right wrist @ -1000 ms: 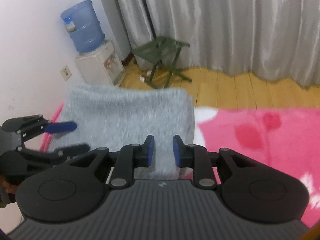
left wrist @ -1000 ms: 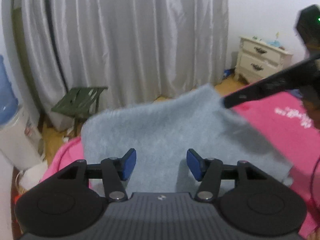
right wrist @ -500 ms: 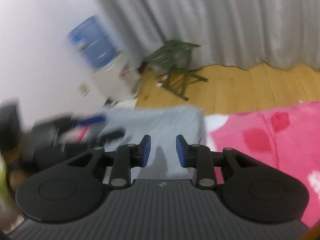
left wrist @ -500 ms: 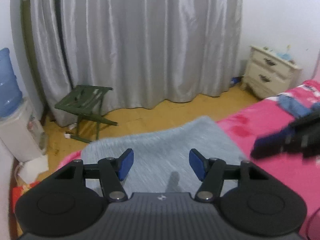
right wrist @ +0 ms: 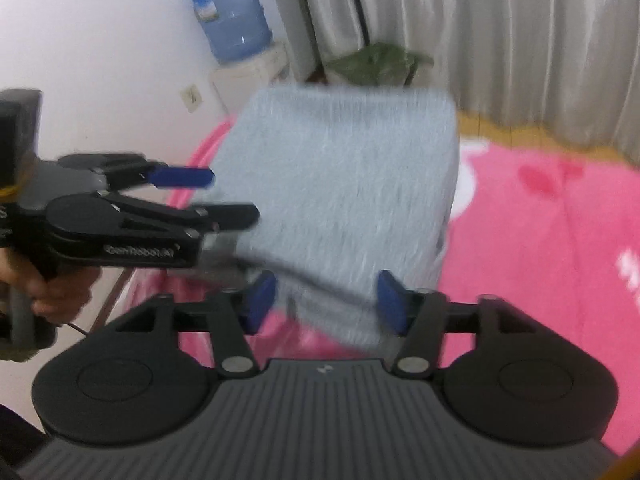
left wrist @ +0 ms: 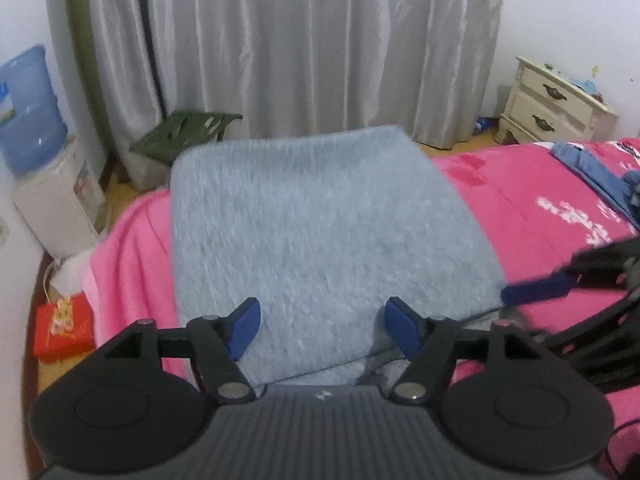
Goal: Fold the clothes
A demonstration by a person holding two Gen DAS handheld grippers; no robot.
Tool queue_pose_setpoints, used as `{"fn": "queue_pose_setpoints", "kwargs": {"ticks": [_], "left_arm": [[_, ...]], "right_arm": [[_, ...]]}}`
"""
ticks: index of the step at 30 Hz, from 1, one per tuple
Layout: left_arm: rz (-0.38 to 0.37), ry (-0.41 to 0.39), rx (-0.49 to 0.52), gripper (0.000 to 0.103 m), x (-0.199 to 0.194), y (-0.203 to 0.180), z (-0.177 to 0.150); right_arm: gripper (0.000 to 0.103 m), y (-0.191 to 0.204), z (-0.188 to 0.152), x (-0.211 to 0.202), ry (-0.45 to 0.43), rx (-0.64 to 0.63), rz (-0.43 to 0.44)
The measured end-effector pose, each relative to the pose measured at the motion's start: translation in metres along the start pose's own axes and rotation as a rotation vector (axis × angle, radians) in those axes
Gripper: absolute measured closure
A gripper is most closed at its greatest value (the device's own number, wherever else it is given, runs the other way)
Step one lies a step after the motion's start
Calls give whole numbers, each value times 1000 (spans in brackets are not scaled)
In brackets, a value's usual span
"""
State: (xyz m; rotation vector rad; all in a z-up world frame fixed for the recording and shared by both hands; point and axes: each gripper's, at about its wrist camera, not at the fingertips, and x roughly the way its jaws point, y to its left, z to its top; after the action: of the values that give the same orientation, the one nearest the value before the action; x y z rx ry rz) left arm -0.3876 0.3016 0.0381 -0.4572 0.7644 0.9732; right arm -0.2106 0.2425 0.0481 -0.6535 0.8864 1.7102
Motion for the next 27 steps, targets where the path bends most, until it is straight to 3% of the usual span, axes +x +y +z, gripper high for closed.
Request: {"fn": "queue_pose_setpoints", "kwargs": {"ticks": [2,6,11,14,16,20,25,27], "left_arm": [[17,2,-50,32,1,1,-2],[53,-11,-81,31,-20,5,-4],[43,-48,-132,12,-59,5,-5],[77,-59,-186,7,-80,3,-5],[106,-42,-209,4,-90,1,-4],[160,-57,-182,1,-105,-8,-3],[192,-56,-118,0,-107,-19,4],[207,-72,-140,0,-111,-19,7]], "right_arm": [[44,-3,-7,18,41,29,-55],[41,4,-12,-19,-38,92,-36],[18,8,-30,-53,-127,152,-63],[14,8,-36,-56,-133,172,-75],[10,7,-37,-61,-149,186,-34],[1,0,-36,-69,-182,284,13],[1,6,-25,-69,-175,266,-83],[1,8,-21,-68,-161,263,-93]]}}
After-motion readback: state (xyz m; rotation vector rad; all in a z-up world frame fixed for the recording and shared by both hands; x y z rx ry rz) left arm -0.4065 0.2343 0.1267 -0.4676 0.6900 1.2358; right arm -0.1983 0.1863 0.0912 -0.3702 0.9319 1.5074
